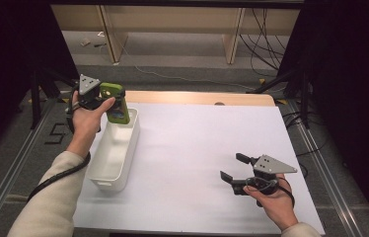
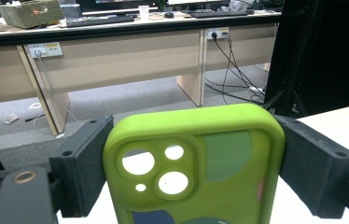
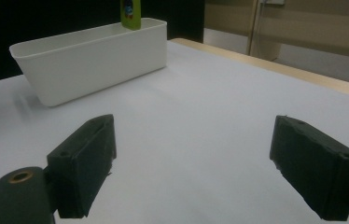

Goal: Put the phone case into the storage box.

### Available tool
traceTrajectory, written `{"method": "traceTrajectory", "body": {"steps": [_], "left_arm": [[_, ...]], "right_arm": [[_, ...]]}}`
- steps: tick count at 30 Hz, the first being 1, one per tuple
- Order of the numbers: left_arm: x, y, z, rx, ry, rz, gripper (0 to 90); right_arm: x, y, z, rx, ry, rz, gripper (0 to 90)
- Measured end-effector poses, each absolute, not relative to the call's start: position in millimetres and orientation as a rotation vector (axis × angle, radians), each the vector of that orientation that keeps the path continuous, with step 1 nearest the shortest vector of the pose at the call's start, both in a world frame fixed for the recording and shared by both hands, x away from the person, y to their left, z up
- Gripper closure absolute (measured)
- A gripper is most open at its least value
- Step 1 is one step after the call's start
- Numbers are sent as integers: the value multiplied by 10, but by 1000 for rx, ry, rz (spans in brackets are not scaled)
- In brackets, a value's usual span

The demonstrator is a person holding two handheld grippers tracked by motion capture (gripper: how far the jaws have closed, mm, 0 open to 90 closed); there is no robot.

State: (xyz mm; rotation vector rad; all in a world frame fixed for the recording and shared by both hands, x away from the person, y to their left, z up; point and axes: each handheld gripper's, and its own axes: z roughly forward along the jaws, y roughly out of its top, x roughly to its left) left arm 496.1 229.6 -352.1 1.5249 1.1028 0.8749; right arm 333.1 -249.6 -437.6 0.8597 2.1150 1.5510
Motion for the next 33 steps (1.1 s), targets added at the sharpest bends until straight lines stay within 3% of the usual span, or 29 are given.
{"method": "traceTrajectory", "body": {"steps": [33], "left_arm": [[5074,2288,-3544,1532,1118,862,160]], "right_arm": [[3333,-2496,-4385,861,2118,1556,155]]}}
